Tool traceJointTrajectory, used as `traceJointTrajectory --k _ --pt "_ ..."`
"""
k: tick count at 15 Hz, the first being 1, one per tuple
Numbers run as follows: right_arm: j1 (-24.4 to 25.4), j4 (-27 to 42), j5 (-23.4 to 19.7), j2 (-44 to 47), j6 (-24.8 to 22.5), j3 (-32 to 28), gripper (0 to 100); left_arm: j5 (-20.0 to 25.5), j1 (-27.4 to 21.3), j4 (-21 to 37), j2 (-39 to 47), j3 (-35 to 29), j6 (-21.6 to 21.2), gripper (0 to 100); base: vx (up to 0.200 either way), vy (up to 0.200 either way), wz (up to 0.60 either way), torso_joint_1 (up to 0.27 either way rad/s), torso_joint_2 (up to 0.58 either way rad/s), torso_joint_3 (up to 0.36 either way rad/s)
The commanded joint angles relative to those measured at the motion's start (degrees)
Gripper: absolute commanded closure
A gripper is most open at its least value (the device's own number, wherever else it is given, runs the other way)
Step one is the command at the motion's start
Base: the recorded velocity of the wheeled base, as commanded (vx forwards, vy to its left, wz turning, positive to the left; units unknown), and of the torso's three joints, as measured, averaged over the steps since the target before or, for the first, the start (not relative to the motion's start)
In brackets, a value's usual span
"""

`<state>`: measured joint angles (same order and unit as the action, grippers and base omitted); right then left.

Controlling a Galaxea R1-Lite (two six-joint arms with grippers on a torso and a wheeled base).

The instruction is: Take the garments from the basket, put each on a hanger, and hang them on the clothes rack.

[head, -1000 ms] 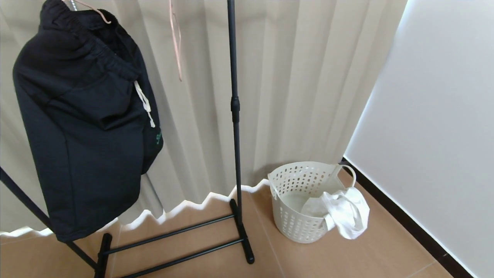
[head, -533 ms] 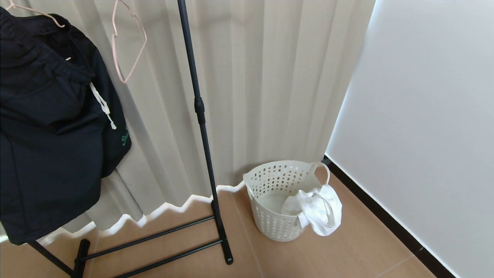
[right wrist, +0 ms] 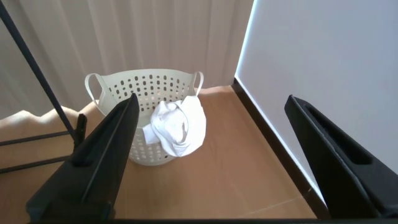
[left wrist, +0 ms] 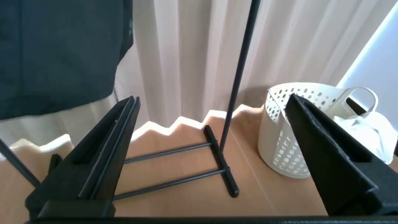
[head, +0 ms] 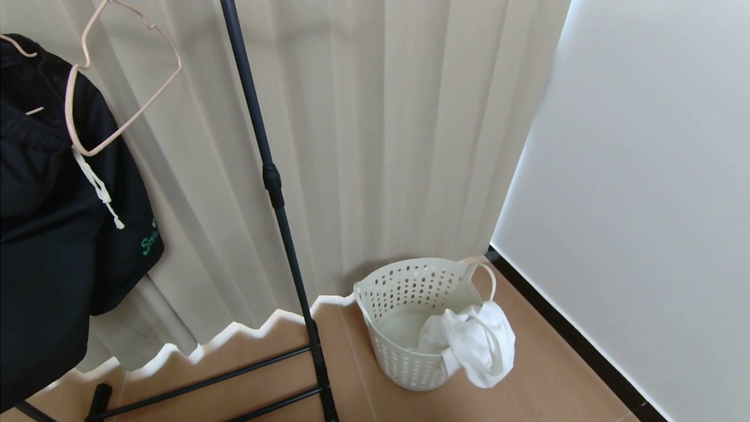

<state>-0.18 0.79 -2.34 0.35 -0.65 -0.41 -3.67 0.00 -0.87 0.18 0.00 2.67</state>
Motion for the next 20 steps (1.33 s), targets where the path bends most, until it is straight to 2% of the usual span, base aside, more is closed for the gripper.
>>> traceJointTrajectory --k 1,9,20 --pt "0.01 0.00 -0.03 0.09 -0.06 -0.02 0 -0.02 0.00 -0.01 0.08 0.00 0.05 0 0.000 0.000 0.00 0.000 0.00 0.000" --pt "0.01 -0.09 0.06 0.09 -0.06 0.06 0 -0.02 -0.18 -0.01 0.26 0.00 -0.03 0 0.000 0.000 0.00 -0.001 0.00 -0.011" --pt "0.01 -0.18 0.14 0.09 0.03 0.06 0 -0.02 -0.18 -0.01 0.17 0.00 0.32 0 0.000 0.000 0.00 0.004 0.00 -0.188"
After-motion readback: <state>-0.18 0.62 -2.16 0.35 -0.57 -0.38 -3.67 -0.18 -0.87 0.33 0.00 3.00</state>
